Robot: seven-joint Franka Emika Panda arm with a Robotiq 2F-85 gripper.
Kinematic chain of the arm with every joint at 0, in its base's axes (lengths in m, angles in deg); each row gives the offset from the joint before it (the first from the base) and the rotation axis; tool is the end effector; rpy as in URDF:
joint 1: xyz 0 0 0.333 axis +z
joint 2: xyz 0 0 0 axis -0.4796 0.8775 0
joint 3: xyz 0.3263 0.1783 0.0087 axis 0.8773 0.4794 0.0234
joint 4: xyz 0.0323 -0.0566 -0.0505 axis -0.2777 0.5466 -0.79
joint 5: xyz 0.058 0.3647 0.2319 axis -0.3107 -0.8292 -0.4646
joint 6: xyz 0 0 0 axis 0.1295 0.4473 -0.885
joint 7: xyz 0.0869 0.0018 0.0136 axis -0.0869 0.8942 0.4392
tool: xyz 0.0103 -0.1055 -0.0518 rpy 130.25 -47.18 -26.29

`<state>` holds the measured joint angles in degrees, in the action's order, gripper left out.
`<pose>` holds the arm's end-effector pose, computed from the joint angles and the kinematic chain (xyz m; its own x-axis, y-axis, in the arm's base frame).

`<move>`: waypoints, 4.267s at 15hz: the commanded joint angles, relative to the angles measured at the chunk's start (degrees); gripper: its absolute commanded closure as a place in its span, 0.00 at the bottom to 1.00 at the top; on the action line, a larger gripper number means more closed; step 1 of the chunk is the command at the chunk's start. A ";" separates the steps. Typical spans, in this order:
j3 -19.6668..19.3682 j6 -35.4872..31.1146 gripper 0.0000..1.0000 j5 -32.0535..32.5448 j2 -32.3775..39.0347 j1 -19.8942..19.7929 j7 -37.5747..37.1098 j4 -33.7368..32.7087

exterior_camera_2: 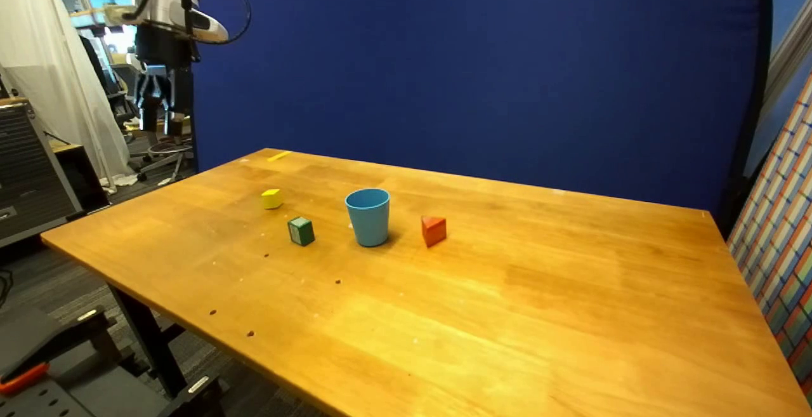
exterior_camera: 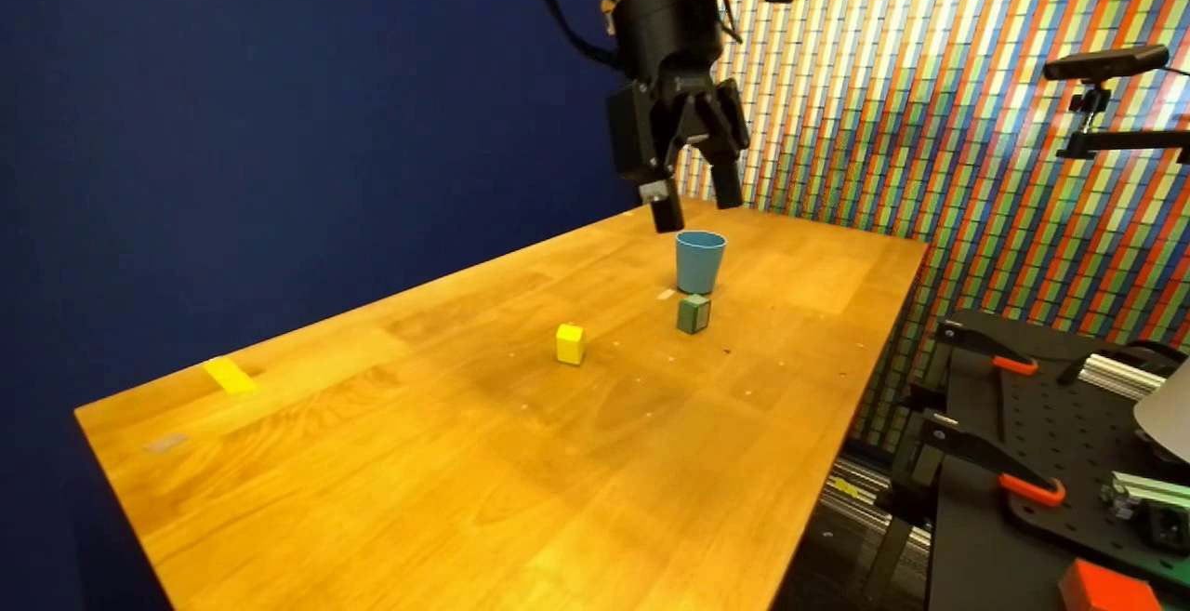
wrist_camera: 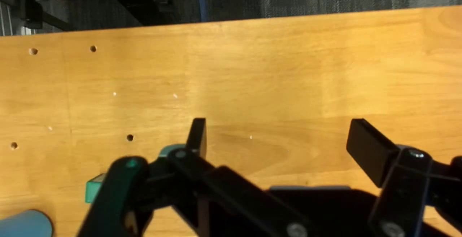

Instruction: Put the yellow block into the blue cup.

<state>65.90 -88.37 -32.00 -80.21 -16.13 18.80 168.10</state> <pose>0.5054 0.2577 0.3443 0.9415 -0.0574 -0.3322 -0.0552 -0.9983 0.0161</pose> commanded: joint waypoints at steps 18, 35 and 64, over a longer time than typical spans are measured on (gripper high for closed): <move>-9.70 5.74 0.00 8.51 39.24 4.23 2.74 -39.24; -12.82 2.71 0.85 5.28 23.06 2.33 -6.94 -24.45; -19.38 -3.50 0.85 -8.78 8.68 -15.43 -38.24 -6.80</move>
<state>47.15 -91.16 -38.57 -72.90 -30.81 -18.64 163.22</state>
